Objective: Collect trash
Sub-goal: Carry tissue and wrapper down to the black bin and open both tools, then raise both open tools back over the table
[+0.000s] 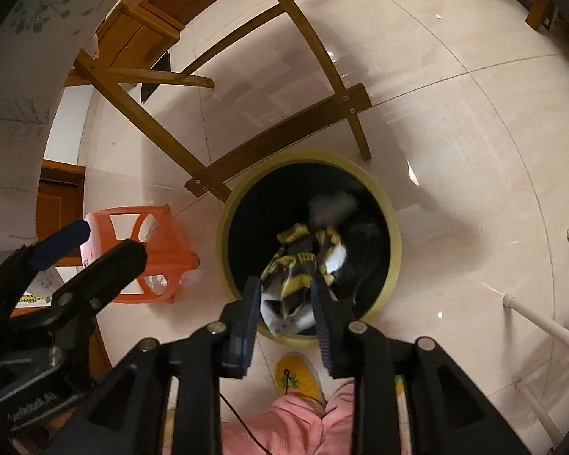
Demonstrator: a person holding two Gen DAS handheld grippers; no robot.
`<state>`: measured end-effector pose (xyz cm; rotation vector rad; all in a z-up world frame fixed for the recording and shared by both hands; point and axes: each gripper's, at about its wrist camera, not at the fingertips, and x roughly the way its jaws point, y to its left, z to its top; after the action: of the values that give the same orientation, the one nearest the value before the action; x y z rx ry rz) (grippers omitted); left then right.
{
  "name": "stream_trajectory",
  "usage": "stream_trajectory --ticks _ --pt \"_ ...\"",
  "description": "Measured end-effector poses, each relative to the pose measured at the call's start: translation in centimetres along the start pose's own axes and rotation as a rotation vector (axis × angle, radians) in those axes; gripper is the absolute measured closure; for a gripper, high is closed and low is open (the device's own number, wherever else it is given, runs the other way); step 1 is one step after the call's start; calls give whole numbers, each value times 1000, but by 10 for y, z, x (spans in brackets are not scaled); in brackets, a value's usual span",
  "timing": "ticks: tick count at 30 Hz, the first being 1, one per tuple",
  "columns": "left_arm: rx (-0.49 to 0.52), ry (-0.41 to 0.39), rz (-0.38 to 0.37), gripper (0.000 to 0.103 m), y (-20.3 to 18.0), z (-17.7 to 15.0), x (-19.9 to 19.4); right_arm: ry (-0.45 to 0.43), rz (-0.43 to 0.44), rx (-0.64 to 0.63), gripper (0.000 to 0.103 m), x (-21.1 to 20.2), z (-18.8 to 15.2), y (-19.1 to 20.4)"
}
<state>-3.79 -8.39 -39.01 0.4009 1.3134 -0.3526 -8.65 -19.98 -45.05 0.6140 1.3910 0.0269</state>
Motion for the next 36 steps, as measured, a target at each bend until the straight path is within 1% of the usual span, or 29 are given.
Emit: stream_trajectory --ticks 4,7,9,15,19,22,25,29,34,36 --pt "-17 -4 -3 13 7 -7 -6 -8 -12 -11 67 -5 -3 5" --pt "-23 -8 -12 12 13 -11 -19 -11 -22 0 63 -10 -4 7" --pt "-24 -12 -20 11 15 -11 -32 -12 -26 8 56 -16 -6 9" --pt "-44 -3 -50 10 27 -11 -87 -19 -32 11 54 -49 -11 26" --pt "-72 3 -71 10 39 -9 -135 -32 -30 26 54 -86 -14 38" --pt "-77 -23 -78 10 49 -5 -179 -41 -22 40 54 -123 -18 51" --pt "-77 -60 -90 10 57 1 -225 -57 -21 35 54 -164 -20 67" --pt "-86 -127 -104 10 68 11 -284 -102 -27 -4 54 -224 -19 92" --pt "-116 -212 -115 10 78 24 -337 -175 -14 -71 54 -288 -14 118" --pt "-127 -244 -111 10 81 31 -355 -200 -11 -99 54 -306 -11 127"
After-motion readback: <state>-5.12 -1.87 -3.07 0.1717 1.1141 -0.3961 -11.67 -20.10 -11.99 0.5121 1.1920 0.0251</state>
